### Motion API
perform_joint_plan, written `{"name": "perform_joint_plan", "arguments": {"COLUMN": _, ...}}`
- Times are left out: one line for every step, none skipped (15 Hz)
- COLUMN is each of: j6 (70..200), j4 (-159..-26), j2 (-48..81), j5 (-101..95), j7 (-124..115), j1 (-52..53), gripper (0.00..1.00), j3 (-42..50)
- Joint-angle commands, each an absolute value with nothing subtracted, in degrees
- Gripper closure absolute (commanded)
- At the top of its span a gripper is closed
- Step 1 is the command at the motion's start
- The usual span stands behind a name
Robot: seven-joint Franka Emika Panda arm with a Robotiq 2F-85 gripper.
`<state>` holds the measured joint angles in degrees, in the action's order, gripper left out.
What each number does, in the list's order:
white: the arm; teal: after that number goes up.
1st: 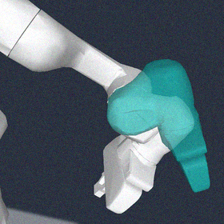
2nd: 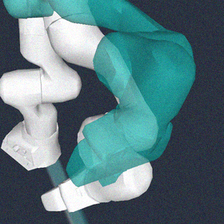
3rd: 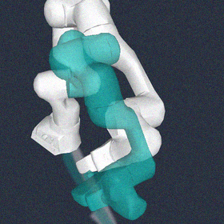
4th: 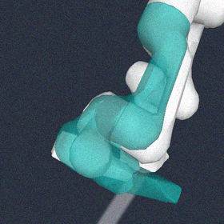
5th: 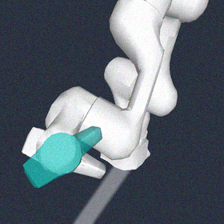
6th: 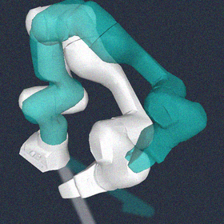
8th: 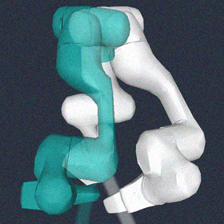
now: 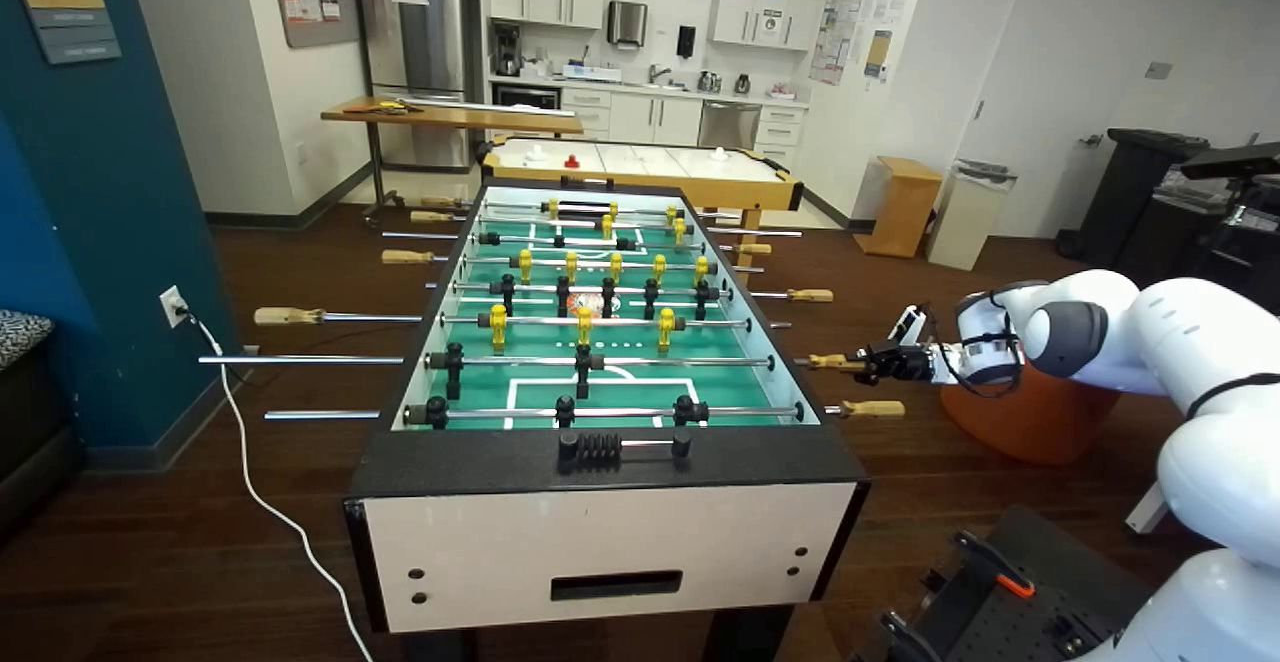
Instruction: Rotate the second rod anticlockwise
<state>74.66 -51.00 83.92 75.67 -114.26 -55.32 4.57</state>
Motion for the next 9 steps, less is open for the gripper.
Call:
{"name": "perform_joint_plan", "arguments": {"j6": 71.3, "j4": -49.0, "j2": 83.5, "j5": 74.5, "j7": -107.1, "j1": -56.9, "gripper": 0.85, "j3": 3.0}}
{"name": "perform_joint_plan", "arguments": {"j6": 71.2, "j4": -48.8, "j2": 83.4, "j5": 74.0, "j7": -104.5, "j1": -56.9, "gripper": 0.85, "j3": 3.2}}
{"name": "perform_joint_plan", "arguments": {"j6": 71.4, "j4": -48.7, "j2": 83.3, "j5": 73.7, "j7": -101.8, "j1": -56.9, "gripper": 0.85, "j3": 3.3}}
{"name": "perform_joint_plan", "arguments": {"j6": 71.4, "j4": -48.6, "j2": 83.2, "j5": 73.3, "j7": -99.0, "j1": -56.8, "gripper": 0.85, "j3": 3.6}}
{"name": "perform_joint_plan", "arguments": {"j6": 71.4, "j4": -48.6, "j2": 83.1, "j5": 73.0, "j7": -96.3, "j1": -56.8, "gripper": 0.85, "j3": 3.7}}
{"name": "perform_joint_plan", "arguments": {"j6": 71.5, "j4": -48.6, "j2": 83.0, "j5": 72.6, "j7": -93.7, "j1": -56.7, "gripper": 0.85, "j3": 3.9}}
{"name": "perform_joint_plan", "arguments": {"j6": 71.6, "j4": -48.8, "j2": 82.7, "j5": 72.3, "j7": -91.0, "j1": -56.7, "gripper": 0.85, "j3": 4.1}}
{"name": "perform_joint_plan", "arguments": {"j6": 71.9, "j4": -49.1, "j2": 82.3, "j5": 71.9, "j7": -88.3, "j1": -56.6, "gripper": 0.85, "j3": 4.3}}
{"name": "perform_joint_plan", "arguments": {"j6": 71.9, "j4": -50.4, "j2": 81.3, "j5": 72.1, "j7": -85.2, "j1": -56.2, "gripper": 0.85, "j3": 5.1}}
